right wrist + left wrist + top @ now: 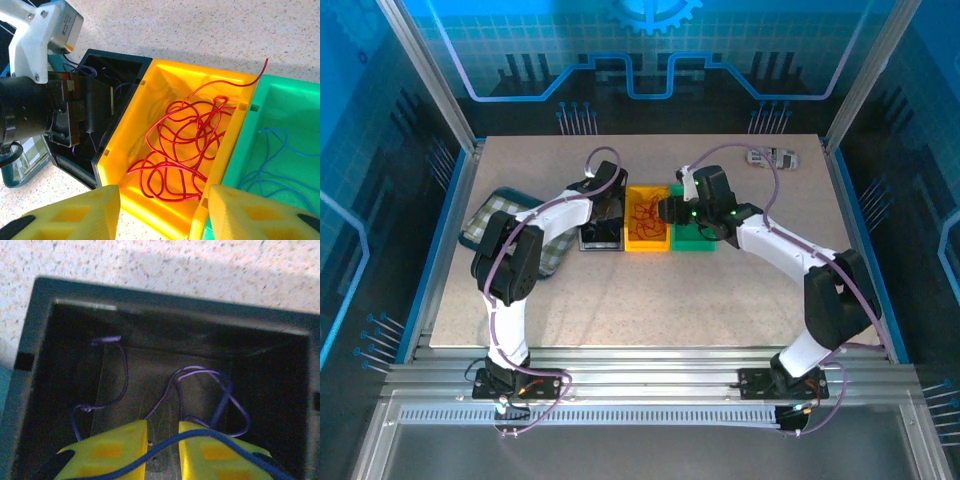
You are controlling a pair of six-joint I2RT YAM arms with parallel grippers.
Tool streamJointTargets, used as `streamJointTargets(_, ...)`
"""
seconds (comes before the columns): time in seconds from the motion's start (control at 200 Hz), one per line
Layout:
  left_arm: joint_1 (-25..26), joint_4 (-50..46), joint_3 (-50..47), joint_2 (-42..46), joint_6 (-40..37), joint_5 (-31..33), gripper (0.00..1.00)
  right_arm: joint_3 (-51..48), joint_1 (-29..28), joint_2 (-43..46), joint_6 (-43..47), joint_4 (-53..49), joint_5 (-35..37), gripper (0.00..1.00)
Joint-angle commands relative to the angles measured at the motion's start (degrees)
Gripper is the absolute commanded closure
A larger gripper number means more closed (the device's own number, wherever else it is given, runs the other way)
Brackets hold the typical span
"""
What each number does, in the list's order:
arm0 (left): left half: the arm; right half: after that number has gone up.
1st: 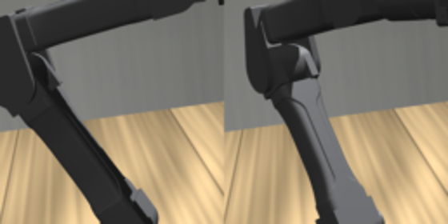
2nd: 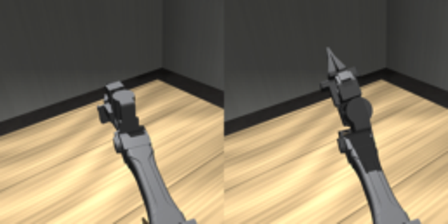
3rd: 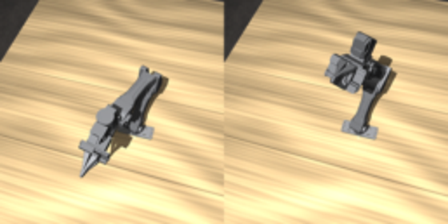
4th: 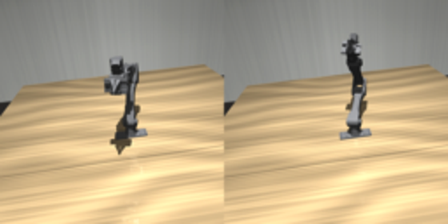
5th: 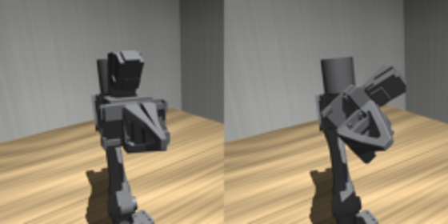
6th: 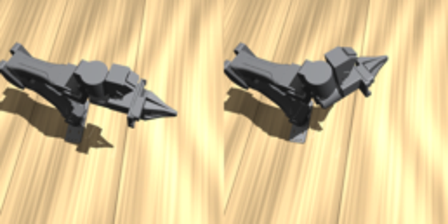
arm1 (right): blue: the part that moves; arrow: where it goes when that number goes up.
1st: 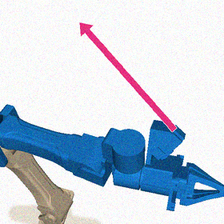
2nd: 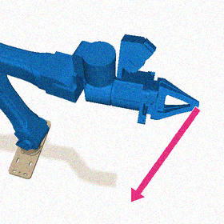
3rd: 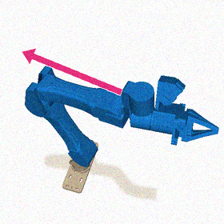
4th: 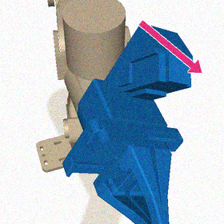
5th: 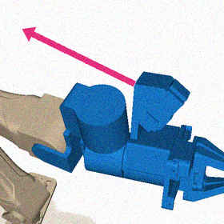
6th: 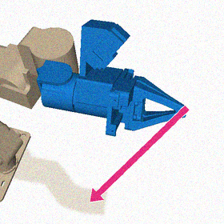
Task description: Untangle the cables
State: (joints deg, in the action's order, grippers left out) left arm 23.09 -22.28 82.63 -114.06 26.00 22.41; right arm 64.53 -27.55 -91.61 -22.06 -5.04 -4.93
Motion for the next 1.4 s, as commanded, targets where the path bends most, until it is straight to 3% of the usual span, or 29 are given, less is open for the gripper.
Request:
streamJointTargets(0.0, 0.0, -2.7, 3.0, 2.1, -0.4, 0.5, 0.77, -0.4, 0.6, 1.3, -0.4, 0.6, 0.3, 0.51)
streamJointTargets(0.14, 0.0, -2.3, 3.5, 5.4, -1.0, 1.3, 0.7, -0.3, 0.6, 0.9, -0.5, 0.7, 0.1, 0.51)
streamJointTargets(0.325, 0.0, -2.5, 3.1, 9.0, -0.2, 0.8, 0.51, 0.0, 0.6, 0.8, -0.7, 0.9, 0.6, 0.51)
streamJointTargets(0.556, -0.1, 0.4, -2.6, 15.7, 1.1, 1.1, 0.4, -0.3, 1.6, 1.3, -0.9, 0.8, 2.0, 0.51)
streamJointTargets(0.866, -0.8, 2.1, -6.2, 16.3, 1.0, -4.5, 0.41, -0.5, 2.2, 1.3, -1.2, 0.5, 1.9, 0.51)
streamJointTargets(1.221, -2.6, 2.4, -8.8, 17.5, 6.3, -4.1, 0.41, -1.1, 2.3, 2.0, -0.9, -0.8, 3.6, 0.51)
streamJointTargets(1.396, -7.5, 1.4, -13.8, 23.4, 7.9, -1.0, 0.4, -4.9, 8.6, 4.0, -1.2, -0.9, 4.9, 0.51)
